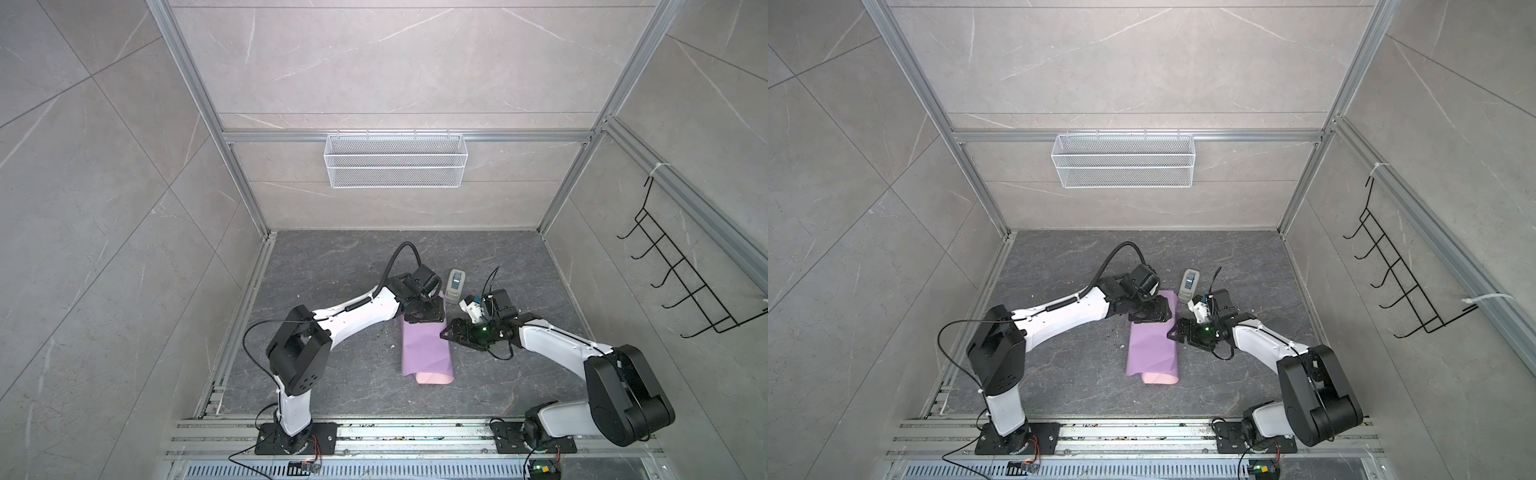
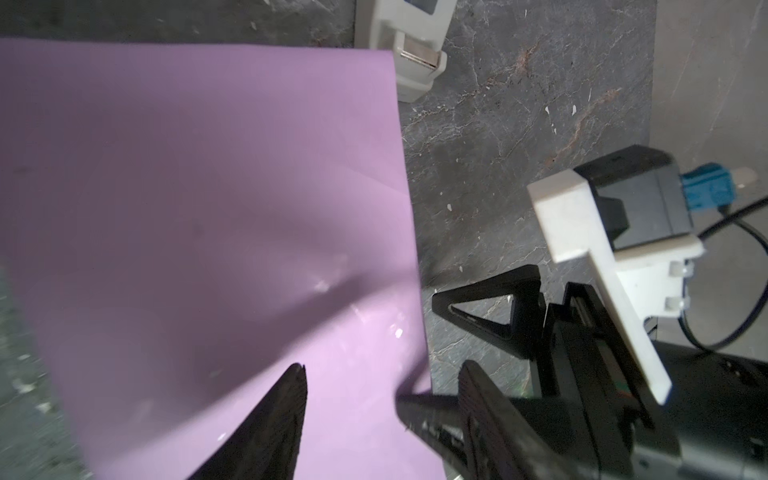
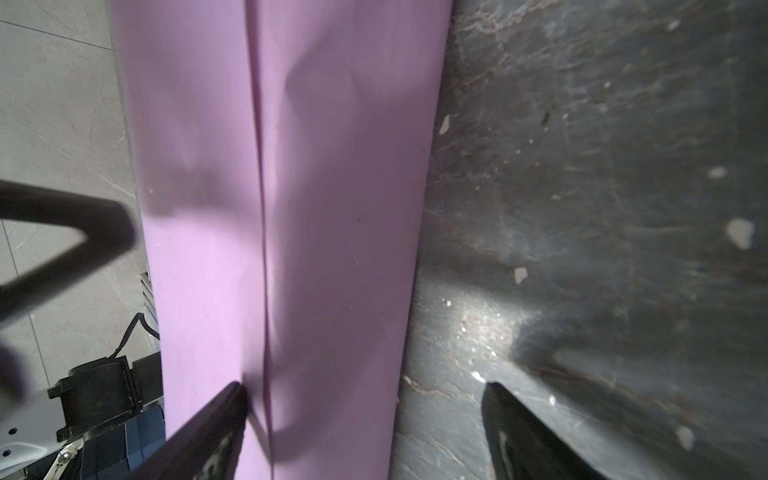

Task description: Wrap the gift box in paper

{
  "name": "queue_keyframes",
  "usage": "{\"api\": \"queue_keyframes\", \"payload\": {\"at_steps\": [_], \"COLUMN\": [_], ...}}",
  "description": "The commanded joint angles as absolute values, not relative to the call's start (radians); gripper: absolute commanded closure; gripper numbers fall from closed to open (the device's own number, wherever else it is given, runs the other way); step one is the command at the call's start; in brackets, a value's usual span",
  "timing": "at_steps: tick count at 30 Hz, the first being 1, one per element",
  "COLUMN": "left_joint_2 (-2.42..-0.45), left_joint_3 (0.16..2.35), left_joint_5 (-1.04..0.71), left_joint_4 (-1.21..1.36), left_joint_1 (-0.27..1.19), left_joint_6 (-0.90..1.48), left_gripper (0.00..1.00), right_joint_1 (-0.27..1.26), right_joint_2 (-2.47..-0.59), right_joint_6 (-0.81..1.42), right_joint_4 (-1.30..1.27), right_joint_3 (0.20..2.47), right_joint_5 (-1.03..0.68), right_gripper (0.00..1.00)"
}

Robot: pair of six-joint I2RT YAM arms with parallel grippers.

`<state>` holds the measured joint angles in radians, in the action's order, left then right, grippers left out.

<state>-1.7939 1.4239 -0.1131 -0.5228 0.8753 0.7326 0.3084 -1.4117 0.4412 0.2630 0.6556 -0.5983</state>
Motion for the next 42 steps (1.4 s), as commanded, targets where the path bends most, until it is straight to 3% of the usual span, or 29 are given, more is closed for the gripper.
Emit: {"api": "queue_keyframes", "payload": {"at_steps": [1, 5, 9, 12, 33, 42], "left_joint_2": [-1.671, -1.639, -1.666, -1.708, -1.789, -1.781], "left_joint_3": [1.35, 1.279, 1.265, 1.269, 1.152, 1.138], "left_joint_5": [-0.058, -0.159, -0.226, -0.251, -0.274, -0.272], "left_joint_4": [-0.529, -0.532, -0.545, -0.564, -0.553, -0.546], "left_joint_1": [0.805, 0.721, 0.711, 0.708, 0.708, 0.708], "left_joint_6": [0.675, 0.634, 0.586, 0.559, 0.545, 0.551], "left_gripper": [0.37, 0.27, 0.11, 0.06, 0.06, 0.07], "right_joint_1": [0.313, 0.313, 0.313, 0.313, 0.314, 0.366], "right_joint_2": [-1.451, -1.45, -1.45, -1.453, -1.402, -1.451], "right_joint_6": [0.418, 0.413, 0.412, 0.412, 0.403, 0.414], "right_joint_4": [0.316, 0.325, 0.328, 0.329, 0.442, 0.473], "right_joint_3": [0.628, 0.635, 0.641, 0.646, 0.795, 0.908], "right_joint_5": [-0.495, -0.493, -0.492, -0.492, -0.485, -0.439], "right_gripper": [0.11, 0.11, 0.11, 0.11, 0.11, 0.21]}}
